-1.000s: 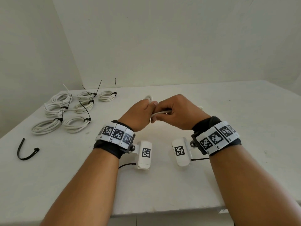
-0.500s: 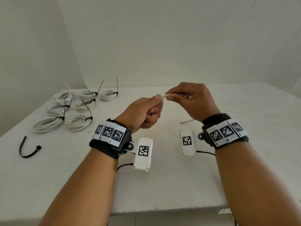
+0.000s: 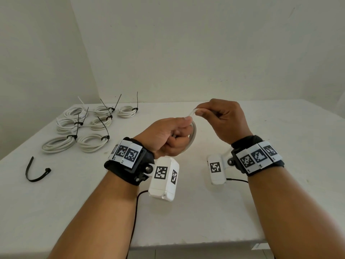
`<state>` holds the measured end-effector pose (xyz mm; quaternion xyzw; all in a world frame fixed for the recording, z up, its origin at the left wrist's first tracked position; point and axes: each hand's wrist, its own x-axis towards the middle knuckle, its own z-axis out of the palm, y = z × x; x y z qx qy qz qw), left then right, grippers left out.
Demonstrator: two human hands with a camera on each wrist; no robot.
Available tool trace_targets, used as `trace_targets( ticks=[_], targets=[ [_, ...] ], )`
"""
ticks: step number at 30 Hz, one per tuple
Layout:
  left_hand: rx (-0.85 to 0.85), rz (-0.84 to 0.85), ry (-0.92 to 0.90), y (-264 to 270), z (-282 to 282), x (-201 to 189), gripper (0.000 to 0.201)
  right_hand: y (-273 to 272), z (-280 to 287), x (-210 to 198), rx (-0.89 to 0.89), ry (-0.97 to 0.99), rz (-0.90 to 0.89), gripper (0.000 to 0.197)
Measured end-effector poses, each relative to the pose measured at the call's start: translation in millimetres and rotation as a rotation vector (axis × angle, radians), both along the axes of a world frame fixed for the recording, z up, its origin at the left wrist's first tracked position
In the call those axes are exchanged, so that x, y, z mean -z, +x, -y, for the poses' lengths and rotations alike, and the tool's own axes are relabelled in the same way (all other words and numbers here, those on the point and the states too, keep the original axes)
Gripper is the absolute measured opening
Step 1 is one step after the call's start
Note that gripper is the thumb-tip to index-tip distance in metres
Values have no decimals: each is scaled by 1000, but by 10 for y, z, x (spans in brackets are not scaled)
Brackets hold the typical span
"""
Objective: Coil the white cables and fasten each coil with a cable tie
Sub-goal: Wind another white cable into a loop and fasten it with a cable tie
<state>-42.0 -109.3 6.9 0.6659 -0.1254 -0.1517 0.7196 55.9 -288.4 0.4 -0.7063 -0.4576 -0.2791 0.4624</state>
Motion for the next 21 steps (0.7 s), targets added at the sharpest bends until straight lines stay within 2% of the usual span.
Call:
trace_targets(
  ticks=[3,6,7,10,12,14,17,21],
  targets=[
    [-2,-31,45,-18,-9,-17,42,6,-11,5,9,19,8,14],
    [-29,16,-8,-21,10,-18,41,-42,-65,35,-13,-3,-100,10],
    [-42,49,-47,-18,16,-15,40,-68,-96,39,-23,-27,-139,14],
    [-54,127,-208,-5,30,-1,42,-128,-202,31,-55,-125,-204,44],
    [-25,164,-369,18,45,-2,44,-137,-227,33,-61,-193,-234,54],
    [-30,201,-534,55,51,-10,43,-145,-227,54,-54,-298,-261,52],
    [-100,257,-699,105,28,-27,42,-165,-240,88,-42,-456,-300,38],
    [-368,315,-684,155,-15,-37,38,-233,-280,67,-45,-584,-315,26]
  ],
)
